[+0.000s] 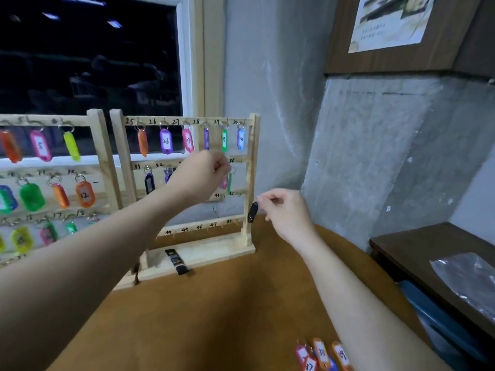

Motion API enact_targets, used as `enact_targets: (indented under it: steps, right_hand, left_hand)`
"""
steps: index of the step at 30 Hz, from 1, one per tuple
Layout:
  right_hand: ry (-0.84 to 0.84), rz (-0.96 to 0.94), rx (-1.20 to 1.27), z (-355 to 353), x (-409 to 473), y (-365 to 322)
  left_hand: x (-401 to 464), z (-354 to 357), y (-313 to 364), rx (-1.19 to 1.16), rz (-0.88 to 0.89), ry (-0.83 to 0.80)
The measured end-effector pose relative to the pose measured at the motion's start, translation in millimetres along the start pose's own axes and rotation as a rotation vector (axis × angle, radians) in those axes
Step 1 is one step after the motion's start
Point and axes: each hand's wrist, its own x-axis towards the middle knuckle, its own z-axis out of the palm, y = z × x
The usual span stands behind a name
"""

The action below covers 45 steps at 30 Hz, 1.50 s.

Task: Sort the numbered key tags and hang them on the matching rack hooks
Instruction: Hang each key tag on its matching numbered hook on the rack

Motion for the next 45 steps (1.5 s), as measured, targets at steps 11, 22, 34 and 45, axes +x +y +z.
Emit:
enact_targets:
  steps: [11,22,34,45]
  right_hand:
    - [0.026,0.041,0.010,10,58,-6]
    - [0.063,0.039,-0.014,16,80,-21]
    - [0.068,0.049,-0.092,32,98,-21]
    - [0.096,0.060,-0.038,32,98,-16]
  left_hand:
    - [41,13,9,0.198,-0.036,0.001]
    - [68,15,13,0.326,-0.069,-0.099]
    - [81,17,4,0.267,-0.087,-0.172]
    - [80,16,6,0.261,-0.087,-0.186]
